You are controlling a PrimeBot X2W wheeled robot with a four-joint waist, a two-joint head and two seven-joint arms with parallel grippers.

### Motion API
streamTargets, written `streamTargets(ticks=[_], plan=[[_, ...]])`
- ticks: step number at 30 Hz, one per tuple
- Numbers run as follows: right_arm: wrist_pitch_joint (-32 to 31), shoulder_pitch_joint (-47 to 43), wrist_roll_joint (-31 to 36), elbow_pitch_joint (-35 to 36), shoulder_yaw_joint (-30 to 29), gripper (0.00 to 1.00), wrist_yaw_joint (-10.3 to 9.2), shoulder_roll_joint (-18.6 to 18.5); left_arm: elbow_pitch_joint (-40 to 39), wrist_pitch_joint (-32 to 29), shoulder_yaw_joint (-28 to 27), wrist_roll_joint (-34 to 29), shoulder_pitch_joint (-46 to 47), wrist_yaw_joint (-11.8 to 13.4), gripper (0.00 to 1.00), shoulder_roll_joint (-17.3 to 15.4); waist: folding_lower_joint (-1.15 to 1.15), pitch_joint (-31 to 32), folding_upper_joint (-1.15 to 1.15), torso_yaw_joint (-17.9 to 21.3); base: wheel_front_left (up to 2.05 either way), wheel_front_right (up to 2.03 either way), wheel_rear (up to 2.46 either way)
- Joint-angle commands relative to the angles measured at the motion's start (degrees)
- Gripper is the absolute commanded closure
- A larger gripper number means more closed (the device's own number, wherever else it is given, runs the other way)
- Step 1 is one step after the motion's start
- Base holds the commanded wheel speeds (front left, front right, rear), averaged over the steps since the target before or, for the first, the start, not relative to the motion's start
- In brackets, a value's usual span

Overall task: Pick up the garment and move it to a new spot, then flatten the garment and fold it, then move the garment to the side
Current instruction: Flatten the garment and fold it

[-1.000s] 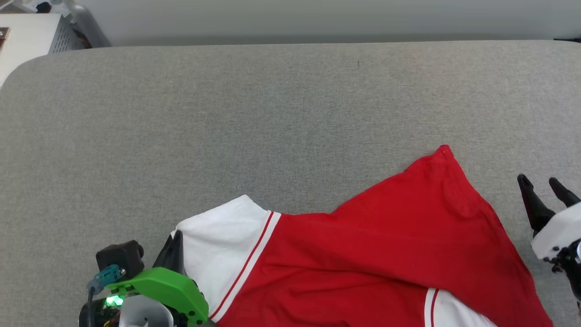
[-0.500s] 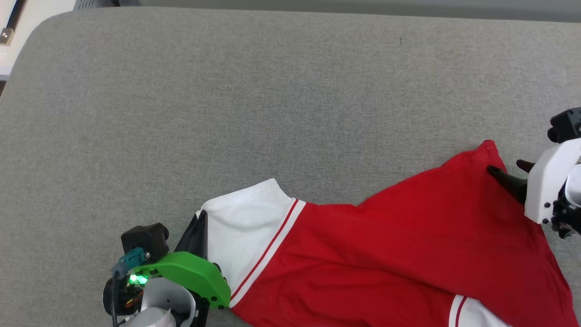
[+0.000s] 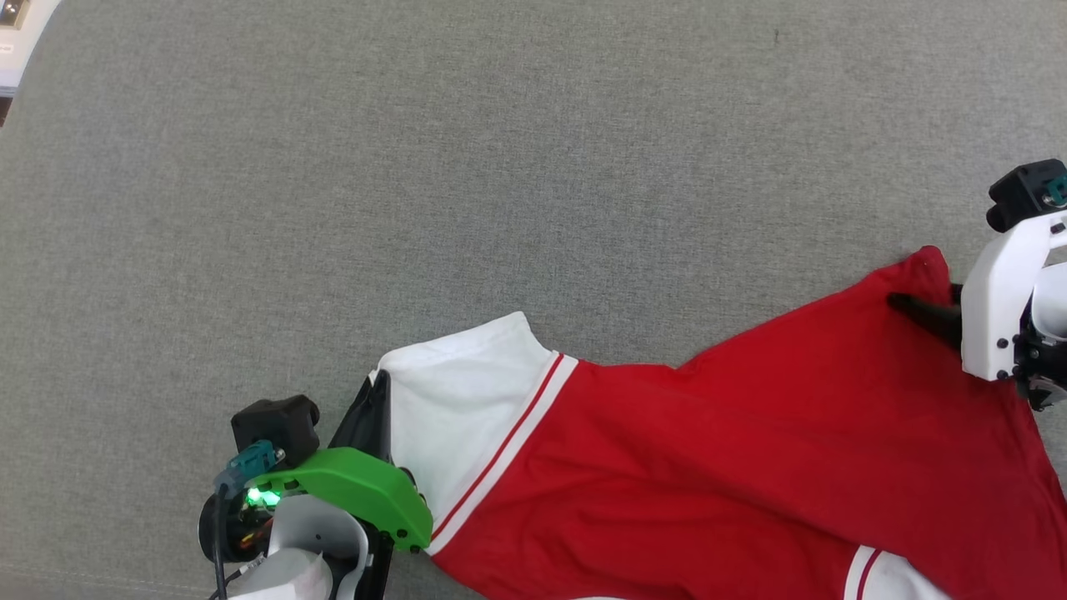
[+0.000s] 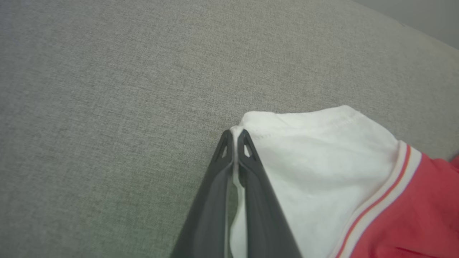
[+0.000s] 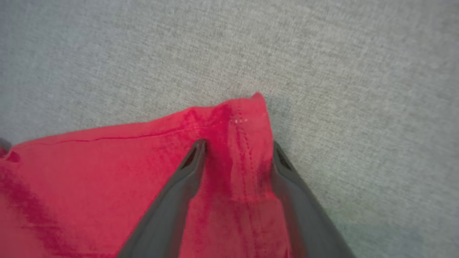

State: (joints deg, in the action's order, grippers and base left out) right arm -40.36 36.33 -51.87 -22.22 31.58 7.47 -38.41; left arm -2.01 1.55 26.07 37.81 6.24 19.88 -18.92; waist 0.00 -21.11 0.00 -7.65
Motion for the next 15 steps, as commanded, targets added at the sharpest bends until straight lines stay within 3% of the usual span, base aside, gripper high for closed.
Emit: streamTargets(ticks=[1,9,15], plan=[[-1.89,-2.59,-1.24,-1.76,2.75,1.00,0.02,1.65,0.27,0.42,0.00,-0.26,1.29,-0.27,1.00,0.22,0.00,0.05,0.00,0.06,0.00,0.00,0.00],[2.21,0.12,-2.82,-1.95,4.27,1.00,0.02,0.86,0.47,0.99,-1.11,0.04,1.51,0.06,1.00,-0.46,0.00,1.99,0.00,0.69,0.00,0.00,0.00],[6.75,3.10,-2.27,-4.09,3.55,1.00,0.02,0.84,1.31,0.90,-2.05,-0.27,4.96,-1.33,1.00,-2.22,0.00,5.41,0.00,1.87,0.00,0.00,0.00]])
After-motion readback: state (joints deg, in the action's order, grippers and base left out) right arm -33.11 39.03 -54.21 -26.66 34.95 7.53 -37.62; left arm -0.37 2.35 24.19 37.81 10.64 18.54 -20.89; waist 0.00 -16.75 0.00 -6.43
